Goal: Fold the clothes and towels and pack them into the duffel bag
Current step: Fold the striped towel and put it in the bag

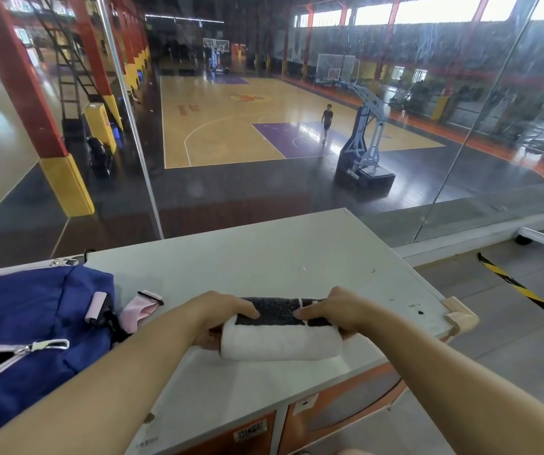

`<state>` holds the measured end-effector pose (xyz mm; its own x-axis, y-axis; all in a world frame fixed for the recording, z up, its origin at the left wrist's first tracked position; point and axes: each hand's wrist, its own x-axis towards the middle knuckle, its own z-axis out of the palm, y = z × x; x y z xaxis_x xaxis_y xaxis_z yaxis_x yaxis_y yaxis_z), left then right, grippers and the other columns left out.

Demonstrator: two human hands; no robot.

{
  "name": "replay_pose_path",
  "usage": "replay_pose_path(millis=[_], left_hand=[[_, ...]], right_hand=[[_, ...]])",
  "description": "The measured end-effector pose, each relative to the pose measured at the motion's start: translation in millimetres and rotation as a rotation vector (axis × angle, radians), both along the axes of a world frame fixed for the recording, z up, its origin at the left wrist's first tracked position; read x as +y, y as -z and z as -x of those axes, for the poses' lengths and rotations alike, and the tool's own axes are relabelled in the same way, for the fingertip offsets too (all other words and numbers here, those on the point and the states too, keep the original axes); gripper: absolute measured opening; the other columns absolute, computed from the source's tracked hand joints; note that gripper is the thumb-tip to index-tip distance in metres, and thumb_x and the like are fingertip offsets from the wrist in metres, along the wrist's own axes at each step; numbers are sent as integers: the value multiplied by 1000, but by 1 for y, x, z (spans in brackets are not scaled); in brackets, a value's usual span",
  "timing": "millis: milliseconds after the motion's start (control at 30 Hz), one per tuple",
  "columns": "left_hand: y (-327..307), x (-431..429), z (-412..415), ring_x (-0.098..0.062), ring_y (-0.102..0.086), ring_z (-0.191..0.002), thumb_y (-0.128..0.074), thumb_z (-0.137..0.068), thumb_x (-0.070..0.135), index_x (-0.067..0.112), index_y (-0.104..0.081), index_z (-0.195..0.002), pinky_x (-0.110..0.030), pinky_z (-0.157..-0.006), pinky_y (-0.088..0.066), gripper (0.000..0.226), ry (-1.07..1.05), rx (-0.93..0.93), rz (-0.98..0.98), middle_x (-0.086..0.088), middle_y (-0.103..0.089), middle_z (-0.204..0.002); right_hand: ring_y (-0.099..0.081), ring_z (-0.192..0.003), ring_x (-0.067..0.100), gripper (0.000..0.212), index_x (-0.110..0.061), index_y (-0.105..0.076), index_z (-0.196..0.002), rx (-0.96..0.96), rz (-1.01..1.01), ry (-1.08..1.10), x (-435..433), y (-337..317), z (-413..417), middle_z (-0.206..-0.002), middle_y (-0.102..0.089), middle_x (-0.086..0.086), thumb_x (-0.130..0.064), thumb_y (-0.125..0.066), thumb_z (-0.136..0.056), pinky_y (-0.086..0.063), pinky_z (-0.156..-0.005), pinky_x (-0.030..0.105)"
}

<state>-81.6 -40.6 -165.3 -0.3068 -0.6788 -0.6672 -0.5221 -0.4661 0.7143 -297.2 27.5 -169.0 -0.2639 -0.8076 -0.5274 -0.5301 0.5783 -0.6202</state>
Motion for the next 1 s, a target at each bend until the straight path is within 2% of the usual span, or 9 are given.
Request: replay_pose_path(millis=[100, 233, 300, 367, 467, 633, 767, 900, 1000], left_hand=[[0, 8, -4, -23, -67, -60, -72, -73, 5, 1, -65, -99, -27, -51, -56, 28, 26, 50, -38, -14, -70, -85], [5, 14, -15, -31, -67, -86, -79, -60, 7, -5, -58, -105, -39, -77, -57, 51, 127, 105, 87, -23, -67, -102], [5, 20, -22, -29, -63, -96, -83, -50, 23, 7, -56, -107, -40, -84, -56, 64, 258, 42, 273, -16, -64, -107], [5, 28, -28, -19, -61, -94, -83, -52, 32, 23, -53, -102, -32, -77, -56, 59, 369, -13, 454, -2, -63, -102], [1, 43, -36, -7, -58, -91, -81, -59, 44, 35, -45, -104, -20, -74, -50, 58, 494, -89, 645, 12, -60, -101], [-15, 63, -58, -11, -50, -117, -72, -70, 52, 31, -33, -133, -26, -93, -42, 77, 711, -334, 829, 12, -51, -130], [-32, 67, -89, -18, -48, -121, -56, -87, 45, 25, -39, -134, -32, -94, -42, 53, 861, -607, 1025, 2, -47, -137], [-58, 72, -136, -19, -53, -114, -52, -88, 48, 27, -47, -127, -38, -92, -46, 45, 867, -796, 1125, 4, -53, -129], [-79, 79, -180, -22, -58, -103, -49, -88, 45, 24, -56, -109, -37, -81, -48, 30, 789, -880, 1209, 3, -61, -114]], right_hand=[[-49, -54, 18, 45, -7, -55, -67, -22, 25, -27, 7, -1, 0, -62, -52, 4, -41, -83, -60, -37, -50, 24], [-65, -80, 23, 63, -3, -66, -89, 19, 50, -137, 22, -10, -1, -83, -67, 5, -42, -85, -43, -53, -65, 30], [-62, -83, 24, 63, -12, -59, -89, 76, 72, -201, 31, -14, -5, -89, -63, 4, -39, -87, -40, -52, -64, 33], [-51, -80, 18, 59, -21, -47, -85, 189, 111, -255, 39, -16, -11, -95, -51, 0, -32, -89, -46, -43, -58, 28], [-44, -79, 16, 64, -19, -42, -95, 349, 171, -345, 51, -23, -24, -96, -47, 0, -29, -87, -51, -37, -57, 27], [-46, -73, 13, 64, -17, -41, -106, 550, 175, -509, 65, -41, -48, -89, -49, -2, -29, -80, -58, -38, -54, 27], [-53, -85, 19, 45, -19, -50, -103, 793, 204, -646, 67, -61, -71, -96, -51, 0, -39, -69, -67, -49, -72, 34], [-56, -83, 21, 37, -24, -53, -96, 1006, 328, -640, 62, -84, -96, -87, -48, -5, -45, -61, -66, -50, -69, 34], [-57, -82, 22, 33, -26, -54, -90, 1007, 441, -568, 57, -100, -117, -85, -51, -7, -43, -60, -63, -48, -66, 32]])
